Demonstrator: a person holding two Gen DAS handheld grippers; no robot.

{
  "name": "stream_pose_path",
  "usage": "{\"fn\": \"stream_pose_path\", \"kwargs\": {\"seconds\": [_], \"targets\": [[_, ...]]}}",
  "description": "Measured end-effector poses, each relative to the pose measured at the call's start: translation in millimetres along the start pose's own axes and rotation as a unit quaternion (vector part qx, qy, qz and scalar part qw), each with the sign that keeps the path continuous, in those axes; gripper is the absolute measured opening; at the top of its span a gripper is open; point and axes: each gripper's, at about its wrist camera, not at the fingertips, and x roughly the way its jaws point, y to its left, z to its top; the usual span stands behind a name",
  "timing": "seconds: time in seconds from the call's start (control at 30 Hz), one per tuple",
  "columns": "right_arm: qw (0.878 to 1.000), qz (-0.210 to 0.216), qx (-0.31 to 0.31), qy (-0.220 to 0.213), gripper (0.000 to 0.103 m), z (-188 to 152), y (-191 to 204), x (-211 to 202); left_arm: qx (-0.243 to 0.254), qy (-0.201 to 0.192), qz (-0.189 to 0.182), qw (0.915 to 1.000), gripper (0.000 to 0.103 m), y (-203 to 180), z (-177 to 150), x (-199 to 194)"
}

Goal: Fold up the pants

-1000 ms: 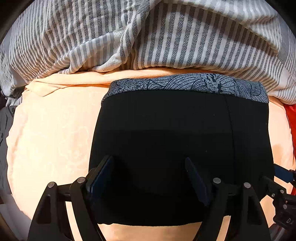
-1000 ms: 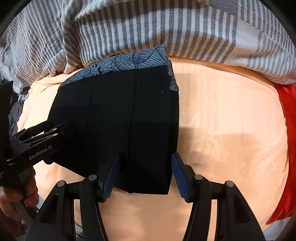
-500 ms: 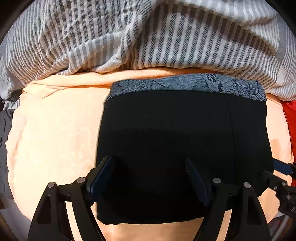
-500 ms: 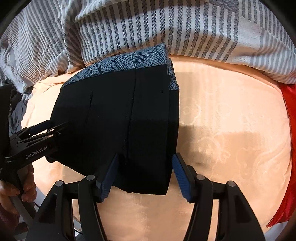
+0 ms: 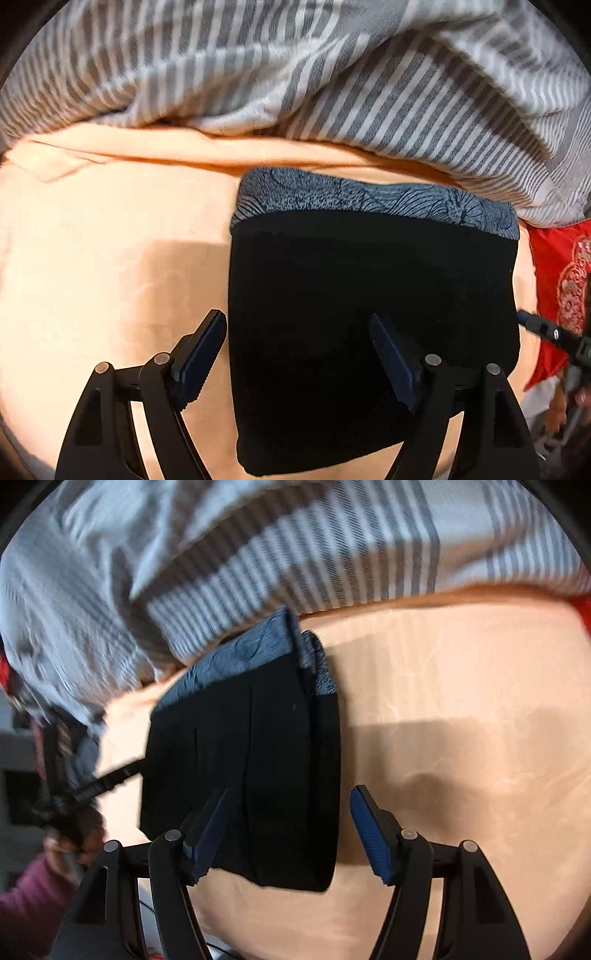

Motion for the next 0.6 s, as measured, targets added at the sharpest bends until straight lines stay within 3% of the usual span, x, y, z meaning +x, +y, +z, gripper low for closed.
{"fn": "stream_pose_path", "kwargs": {"seconds": [0.17, 0.47, 0.6], "targets": [[0.998, 0.051, 0.012, 0.018, 0.075, 14, -21, 18, 0.025, 0.027, -0.029, 0.9989, 0.081, 11, 4, 13], [0.991, 0.129, 0.013, 0.045, 0.076, 17, -43, 43, 0.002, 0.055, -0.103, 0.9931, 0.081, 44, 16, 35], [0.987, 0.153, 0.005, 0.049, 0.077, 19, -45, 50, 0.000, 0.062, -0.120, 0.9908, 0.081, 58, 18, 34]]}}
